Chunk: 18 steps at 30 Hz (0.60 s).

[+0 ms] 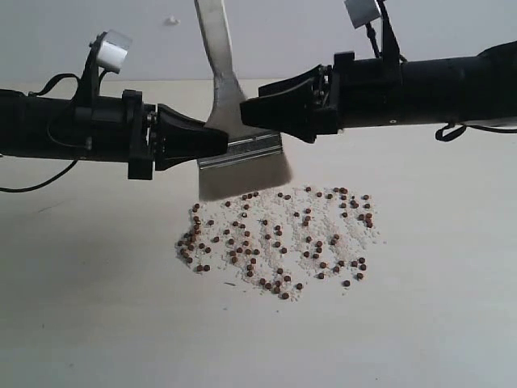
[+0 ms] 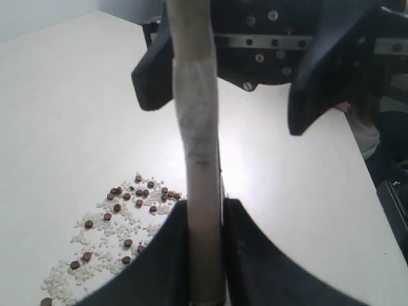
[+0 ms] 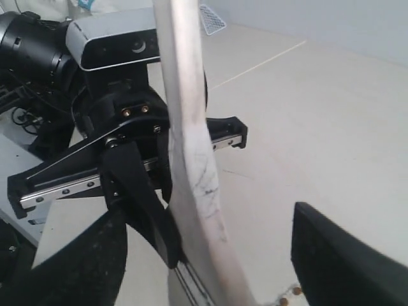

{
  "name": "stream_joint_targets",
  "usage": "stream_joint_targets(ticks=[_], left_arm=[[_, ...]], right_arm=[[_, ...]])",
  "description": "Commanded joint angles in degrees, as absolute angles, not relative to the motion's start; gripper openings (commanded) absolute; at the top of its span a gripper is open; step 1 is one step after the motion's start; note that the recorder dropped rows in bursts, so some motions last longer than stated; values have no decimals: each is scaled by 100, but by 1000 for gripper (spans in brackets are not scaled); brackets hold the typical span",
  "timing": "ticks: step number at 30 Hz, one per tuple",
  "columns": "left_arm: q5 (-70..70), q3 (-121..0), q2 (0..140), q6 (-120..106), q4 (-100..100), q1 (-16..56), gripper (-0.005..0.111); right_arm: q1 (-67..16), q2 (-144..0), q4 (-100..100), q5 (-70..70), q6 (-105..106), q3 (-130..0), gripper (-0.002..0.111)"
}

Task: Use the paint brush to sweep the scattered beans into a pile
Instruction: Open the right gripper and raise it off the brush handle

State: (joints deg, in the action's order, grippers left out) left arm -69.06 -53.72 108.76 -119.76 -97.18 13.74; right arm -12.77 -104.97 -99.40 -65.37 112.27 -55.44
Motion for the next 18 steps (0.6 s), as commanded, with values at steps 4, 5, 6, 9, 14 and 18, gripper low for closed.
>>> stream_joint_targets(ticks=[4,5,6,9,14,18], left_arm=[[-6996,-5412,10851,-12003,-9829,1362,0],[-6996,-5412,10851,-12003,-9829,1362,0],[-6996,-5412,10851,-12003,-9829,1362,0],[-6996,-5412,10851,-12003,-9785,1362,0],[-6996,-5412,10851,-12003,-9827,1362,0],[-6996,-5412,10851,-12003,-9868,1362,0]], right_arm=[[-1292,-9984,-9995,-5959,11412,-5588,68],[-1292,-9907,-9995,-5959,11400,-5588,68],[-1292,-9825,-9881,-5959,11400,-5588,68],[-1292,-9532,-9435,-5603,11207,-5588,68],[-1292,-8982,-8302,-4775,10177,-5599,65],[-1292,-8837,-7138,-4201,9189,-5939,65]])
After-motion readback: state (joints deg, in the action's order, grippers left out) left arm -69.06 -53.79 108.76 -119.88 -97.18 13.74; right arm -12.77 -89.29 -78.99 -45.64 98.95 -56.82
